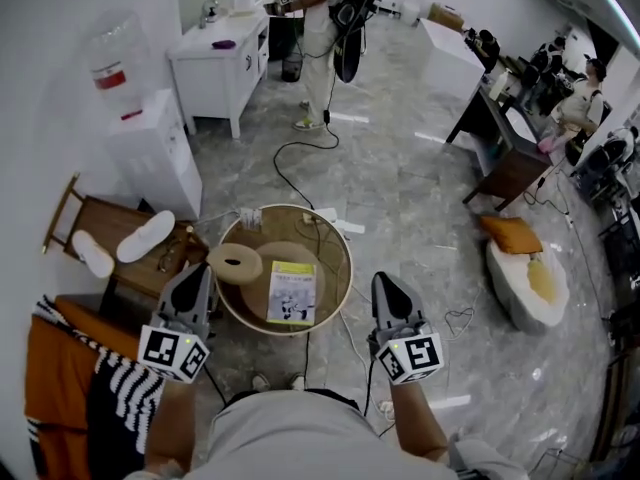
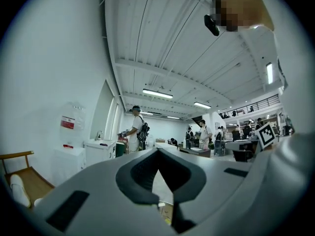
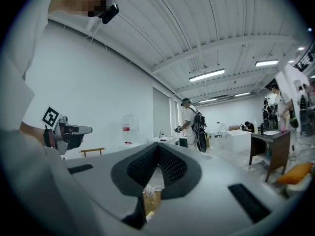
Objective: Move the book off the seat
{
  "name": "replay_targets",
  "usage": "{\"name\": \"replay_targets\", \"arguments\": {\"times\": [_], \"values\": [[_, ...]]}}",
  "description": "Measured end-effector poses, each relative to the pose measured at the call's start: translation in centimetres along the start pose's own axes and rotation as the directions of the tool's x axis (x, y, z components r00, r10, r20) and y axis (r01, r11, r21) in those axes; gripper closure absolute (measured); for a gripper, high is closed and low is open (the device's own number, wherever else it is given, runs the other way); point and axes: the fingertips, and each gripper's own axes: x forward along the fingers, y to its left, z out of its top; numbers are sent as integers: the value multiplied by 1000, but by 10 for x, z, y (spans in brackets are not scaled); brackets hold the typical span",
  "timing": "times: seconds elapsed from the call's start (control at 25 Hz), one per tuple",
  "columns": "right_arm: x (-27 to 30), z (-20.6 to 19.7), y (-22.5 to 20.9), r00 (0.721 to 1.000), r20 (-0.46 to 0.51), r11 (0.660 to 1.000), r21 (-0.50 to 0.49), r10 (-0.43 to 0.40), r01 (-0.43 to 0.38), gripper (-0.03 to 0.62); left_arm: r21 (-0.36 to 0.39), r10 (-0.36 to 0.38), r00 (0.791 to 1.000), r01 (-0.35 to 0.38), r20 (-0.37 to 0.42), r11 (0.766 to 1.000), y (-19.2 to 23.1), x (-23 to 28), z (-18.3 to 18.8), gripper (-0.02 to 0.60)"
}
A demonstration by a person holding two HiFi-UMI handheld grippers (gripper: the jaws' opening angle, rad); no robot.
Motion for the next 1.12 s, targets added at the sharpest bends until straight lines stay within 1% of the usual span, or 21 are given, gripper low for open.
{"name": "replay_targets", "arguments": {"times": [0.2,0.36,0.48,0.76,0.96,1.12], "values": [[-17,-5,-2,999,-22,999,18,-33,33,572,-6,47,998,-47,34,999,11,-19,8,565],[-21,-4,-8,997,-11,997,34,-72,72,572,21,80,995,-81,65,996,13,-33,14,565],[-24,1,-11,997,-2,996,32,-79,79,572,20,104,992,-106,75,994,13,-42,14,565],[-22,4,-16,994,16,993,45,-108,107,572,22,100,993,-101,63,995,12,-42,11,565],[-16,11,-8,996,27,995,37,-90,89,572,13,105,992,-106,69,994,20,-42,15,565],[-15,12,-1,996,28,996,36,-89,88,572,0,93,992,-93,82,996,20,-40,16,565]]}}
